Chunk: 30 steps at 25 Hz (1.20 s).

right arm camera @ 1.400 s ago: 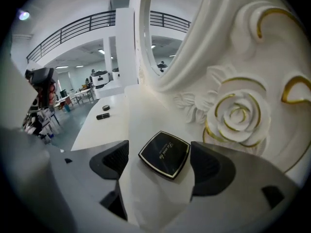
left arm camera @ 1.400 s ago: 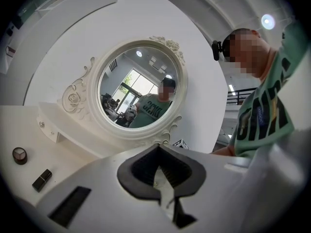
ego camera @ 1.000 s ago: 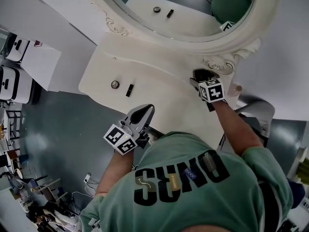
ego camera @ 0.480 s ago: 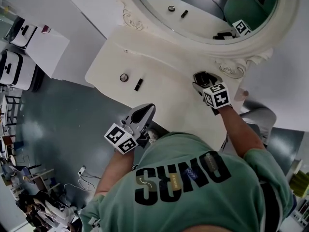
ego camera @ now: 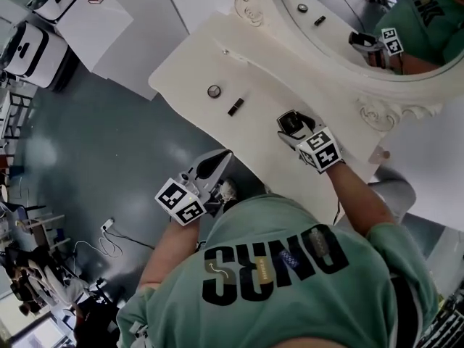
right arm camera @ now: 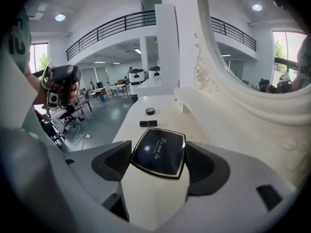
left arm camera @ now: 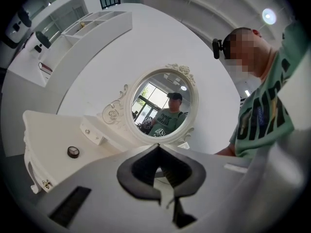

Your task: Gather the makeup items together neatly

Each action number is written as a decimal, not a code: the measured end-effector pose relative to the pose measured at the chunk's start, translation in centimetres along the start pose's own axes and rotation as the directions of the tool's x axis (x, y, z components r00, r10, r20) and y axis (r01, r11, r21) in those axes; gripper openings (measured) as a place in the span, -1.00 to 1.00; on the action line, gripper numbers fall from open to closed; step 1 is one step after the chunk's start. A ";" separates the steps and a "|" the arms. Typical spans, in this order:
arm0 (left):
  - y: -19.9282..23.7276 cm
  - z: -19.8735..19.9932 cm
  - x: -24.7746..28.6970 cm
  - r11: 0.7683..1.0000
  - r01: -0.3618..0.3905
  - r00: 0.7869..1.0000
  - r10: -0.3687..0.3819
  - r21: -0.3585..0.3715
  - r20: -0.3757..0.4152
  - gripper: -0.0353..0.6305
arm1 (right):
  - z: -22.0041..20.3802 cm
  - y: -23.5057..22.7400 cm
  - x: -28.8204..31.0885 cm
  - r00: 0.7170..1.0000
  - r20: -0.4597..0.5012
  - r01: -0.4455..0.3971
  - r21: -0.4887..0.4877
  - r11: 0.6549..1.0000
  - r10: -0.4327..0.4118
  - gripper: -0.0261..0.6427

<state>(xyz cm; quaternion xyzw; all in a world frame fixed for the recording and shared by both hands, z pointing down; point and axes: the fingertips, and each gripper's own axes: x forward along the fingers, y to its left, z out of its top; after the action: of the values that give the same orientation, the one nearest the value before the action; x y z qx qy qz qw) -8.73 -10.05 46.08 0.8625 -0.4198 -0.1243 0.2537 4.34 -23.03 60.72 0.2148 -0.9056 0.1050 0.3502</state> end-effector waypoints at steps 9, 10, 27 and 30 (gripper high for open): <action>2.0 -1.0 -4.5 0.997 -0.071 0.997 0.072 -0.033 0.023 -0.89 | -2.4 3.5 5.5 0.992 -0.080 -0.100 -0.094 0.991 0.093 0.10; 2.1 -1.2 -4.8 0.997 -0.074 0.997 0.075 -0.036 0.023 -0.89 | -2.7 3.8 6.0 0.991 -0.089 -0.106 -0.099 0.989 0.098 0.10; 1.2 -1.8 -6.3 0.996 -0.086 0.996 0.086 -0.026 0.004 -0.89 | -6.6 4.3 9.4 0.984 -0.140 -0.130 -0.120 0.984 0.113 0.11; 0.2 -1.2 -5.9 0.997 -0.079 0.997 0.079 -0.009 0.004 -0.89 | -5.4 4.7 8.4 0.987 -0.111 -0.125 -0.115 0.986 0.112 0.11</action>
<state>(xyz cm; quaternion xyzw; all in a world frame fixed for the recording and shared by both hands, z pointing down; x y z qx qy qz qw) -11.96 -5.11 47.23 0.8438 -0.4537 -0.1177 0.2614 -0.26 -19.71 70.20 0.1331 -0.9020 0.0814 0.4026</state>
